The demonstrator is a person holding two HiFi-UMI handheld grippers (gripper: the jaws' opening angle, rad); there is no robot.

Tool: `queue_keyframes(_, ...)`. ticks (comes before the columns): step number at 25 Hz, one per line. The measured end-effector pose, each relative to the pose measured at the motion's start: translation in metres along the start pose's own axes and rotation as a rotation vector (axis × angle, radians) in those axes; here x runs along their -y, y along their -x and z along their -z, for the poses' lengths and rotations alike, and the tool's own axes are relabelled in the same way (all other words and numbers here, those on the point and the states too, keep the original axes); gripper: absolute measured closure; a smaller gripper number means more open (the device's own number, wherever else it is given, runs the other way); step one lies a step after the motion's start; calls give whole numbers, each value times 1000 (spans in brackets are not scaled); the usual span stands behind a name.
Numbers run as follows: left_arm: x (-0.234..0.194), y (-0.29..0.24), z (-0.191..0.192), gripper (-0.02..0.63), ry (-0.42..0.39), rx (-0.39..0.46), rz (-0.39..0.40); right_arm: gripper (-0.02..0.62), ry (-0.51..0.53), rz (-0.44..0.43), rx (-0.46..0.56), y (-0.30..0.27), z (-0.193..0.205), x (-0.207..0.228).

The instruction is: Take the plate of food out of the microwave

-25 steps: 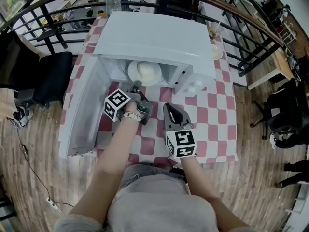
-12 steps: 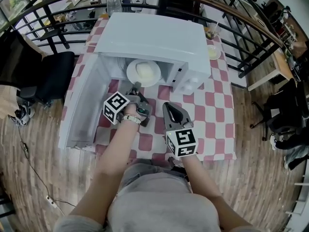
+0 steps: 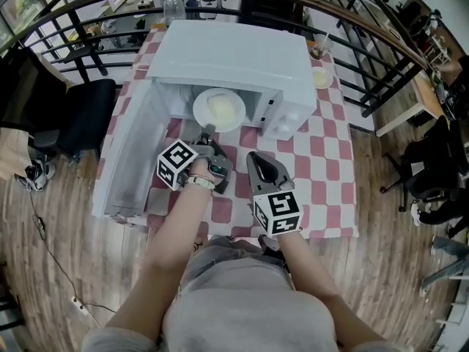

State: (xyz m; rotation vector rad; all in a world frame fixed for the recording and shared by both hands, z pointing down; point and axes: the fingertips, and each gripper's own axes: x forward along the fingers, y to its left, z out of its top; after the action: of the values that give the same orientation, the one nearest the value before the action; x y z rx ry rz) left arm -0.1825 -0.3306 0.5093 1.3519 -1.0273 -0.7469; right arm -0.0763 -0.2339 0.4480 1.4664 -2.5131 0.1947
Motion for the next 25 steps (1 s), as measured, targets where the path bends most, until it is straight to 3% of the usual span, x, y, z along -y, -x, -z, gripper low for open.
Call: queue_keyframes(25, 33, 53, 29, 594, -10, 9, 79, 571, -28, 45, 41, 24, -7, -1)
